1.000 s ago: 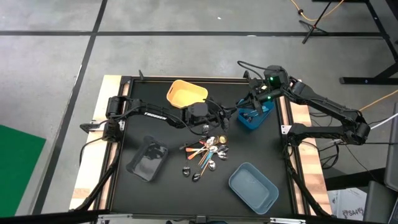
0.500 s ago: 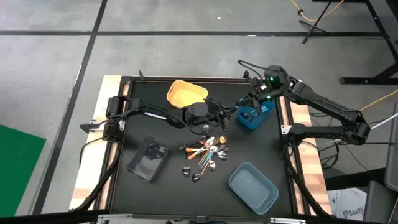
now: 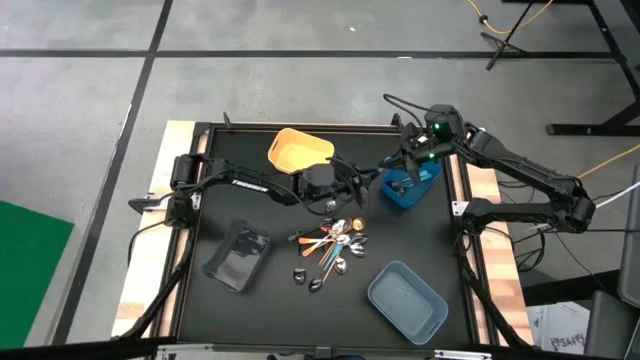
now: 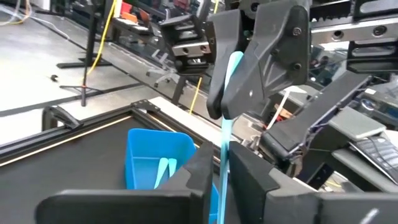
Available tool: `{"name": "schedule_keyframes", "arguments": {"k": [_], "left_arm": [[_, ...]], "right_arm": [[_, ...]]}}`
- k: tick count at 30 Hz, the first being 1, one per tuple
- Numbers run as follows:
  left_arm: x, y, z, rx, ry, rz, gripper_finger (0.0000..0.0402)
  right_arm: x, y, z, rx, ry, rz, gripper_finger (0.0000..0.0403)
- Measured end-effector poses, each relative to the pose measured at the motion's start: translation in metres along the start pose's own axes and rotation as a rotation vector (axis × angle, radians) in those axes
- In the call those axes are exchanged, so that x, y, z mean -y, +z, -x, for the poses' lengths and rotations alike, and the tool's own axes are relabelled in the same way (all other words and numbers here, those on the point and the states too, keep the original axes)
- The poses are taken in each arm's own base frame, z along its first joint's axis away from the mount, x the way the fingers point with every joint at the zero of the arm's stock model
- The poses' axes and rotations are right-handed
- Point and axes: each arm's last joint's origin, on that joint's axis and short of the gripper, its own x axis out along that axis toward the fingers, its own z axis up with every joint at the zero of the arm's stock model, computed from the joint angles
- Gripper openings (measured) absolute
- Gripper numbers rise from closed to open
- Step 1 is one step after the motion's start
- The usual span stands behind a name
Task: Sort silverware by color (type)
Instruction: Put the light blue spoon into the blue bin
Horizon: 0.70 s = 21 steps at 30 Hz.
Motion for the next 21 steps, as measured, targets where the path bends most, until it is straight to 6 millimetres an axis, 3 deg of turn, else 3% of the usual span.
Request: {"name": "schedule_keyframes", "arguments": {"k": [9,21], "left_arm": [[-0.001,-0.003,0.0,-0.028,0.013,-0.012,0.009],[-0.006,-0.016,0.002,-0.153,0.054,-0.063,0.0096]], "right_arm": [[0.003,-0.003,0.001,-0.021,-0.02,-0.029,0.0001],[0.036,-0.018,0.03,-0.089,-0.242,-0.183,0.0]]}}
